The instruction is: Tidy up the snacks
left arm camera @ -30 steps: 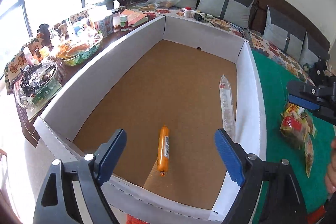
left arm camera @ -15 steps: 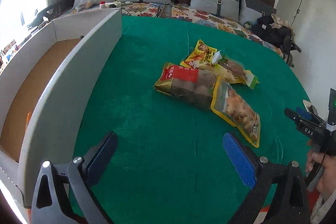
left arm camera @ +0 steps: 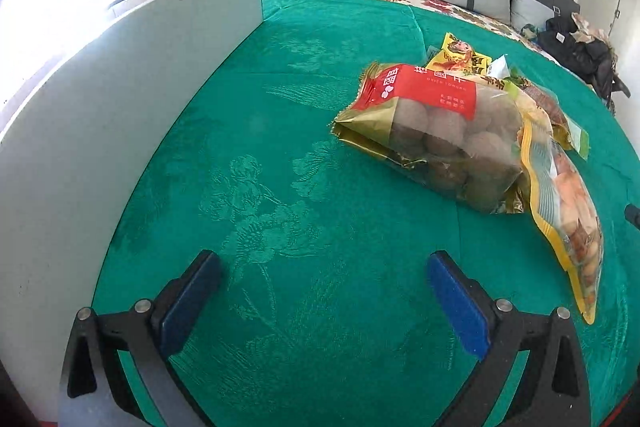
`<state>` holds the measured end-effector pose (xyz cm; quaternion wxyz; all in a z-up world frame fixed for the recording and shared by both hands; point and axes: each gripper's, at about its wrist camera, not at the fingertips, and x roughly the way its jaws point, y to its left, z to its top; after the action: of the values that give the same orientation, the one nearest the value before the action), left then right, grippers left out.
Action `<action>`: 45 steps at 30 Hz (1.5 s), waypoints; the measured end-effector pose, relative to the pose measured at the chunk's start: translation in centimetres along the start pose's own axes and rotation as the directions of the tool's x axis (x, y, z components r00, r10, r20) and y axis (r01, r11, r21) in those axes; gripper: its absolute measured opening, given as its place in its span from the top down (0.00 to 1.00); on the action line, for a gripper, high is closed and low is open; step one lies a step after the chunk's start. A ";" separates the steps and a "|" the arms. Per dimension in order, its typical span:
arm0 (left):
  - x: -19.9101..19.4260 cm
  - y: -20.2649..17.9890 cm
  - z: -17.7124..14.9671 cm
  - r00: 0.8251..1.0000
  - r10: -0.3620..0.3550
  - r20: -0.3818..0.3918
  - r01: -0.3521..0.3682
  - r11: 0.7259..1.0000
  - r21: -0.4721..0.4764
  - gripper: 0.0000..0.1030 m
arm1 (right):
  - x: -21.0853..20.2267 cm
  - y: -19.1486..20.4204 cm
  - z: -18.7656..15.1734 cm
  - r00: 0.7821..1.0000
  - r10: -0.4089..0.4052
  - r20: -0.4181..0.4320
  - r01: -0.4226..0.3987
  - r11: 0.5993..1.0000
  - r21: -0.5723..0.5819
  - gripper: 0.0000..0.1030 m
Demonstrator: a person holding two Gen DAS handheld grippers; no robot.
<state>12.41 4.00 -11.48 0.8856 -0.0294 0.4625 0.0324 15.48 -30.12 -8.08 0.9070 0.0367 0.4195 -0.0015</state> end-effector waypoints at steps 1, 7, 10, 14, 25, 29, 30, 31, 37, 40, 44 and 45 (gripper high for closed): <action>0.0 0.0 0.0 1.000 0.002 0.006 -0.002 1.000 0.003 0.01 | 0.2 -0.2 0.0 1.000 -0.005 -0.007 0.005 1.000 0.004 0.26; 0.2 0.0 0.0 1.000 0.004 0.022 -0.004 1.000 0.001 0.00 | 0.7 -0.8 -0.3 0.999 -0.027 -0.030 0.027 0.999 0.024 0.26; 0.2 0.0 0.0 1.000 0.005 0.024 -0.005 1.000 0.001 0.00 | 0.8 -0.6 -0.4 0.999 -0.040 -0.036 0.040 0.999 0.010 0.26; 0.1 -0.1 -0.2 1.000 0.008 0.025 -0.008 1.000 0.000 0.00 | 1.1 -0.4 -0.7 0.998 -0.041 -0.057 0.041 0.999 -0.001 0.26; 0.1 -0.1 -0.2 1.000 0.008 0.025 -0.008 1.000 0.001 0.00 | 1.4 0.0 -0.8 0.997 -0.061 -0.050 0.060 0.998 -0.030 0.20; 0.1 -0.1 -0.2 1.000 0.008 0.025 -0.008 1.000 0.001 0.00 | 1.4 0.0 -0.9 0.997 -0.059 -0.043 0.058 0.998 -0.029 0.18; 0.1 -0.1 -0.2 1.000 0.008 0.025 -0.008 1.000 0.001 0.00 | 1.4 0.0 -0.9 0.997 -0.058 -0.042 0.057 0.998 -0.030 0.18; 0.1 -0.1 -0.2 1.000 0.008 0.025 -0.008 1.000 0.001 0.00 | 1.4 0.1 -0.9 0.997 -0.057 -0.043 0.056 0.998 -0.033 0.16; 0.1 0.0 -0.2 1.000 0.008 0.025 -0.008 1.000 0.001 0.00 | 1.5 0.2 -0.8 0.997 -0.054 -0.046 0.053 0.998 -0.037 0.14; 0.1 -0.1 -0.2 1.000 0.008 0.026 -0.008 1.000 0.001 0.00 | 1.6 0.3 -0.7 0.998 -0.052 -0.048 0.050 0.998 -0.039 0.13; 0.1 0.0 -0.2 1.000 0.008 0.026 -0.008 1.000 0.001 0.00 | 1.7 0.4 -0.6 0.997 -0.051 -0.051 0.049 0.998 -0.045 0.11; 0.1 0.0 -0.2 1.000 0.008 0.026 -0.008 1.000 0.001 0.00 | 1.7 0.4 -0.6 0.997 -0.051 -0.051 0.048 0.998 -0.045 0.11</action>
<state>12.28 3.95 -11.66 0.8913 -0.0265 0.4512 0.0362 16.13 -29.62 -9.76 0.8961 0.0065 0.4437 -0.0139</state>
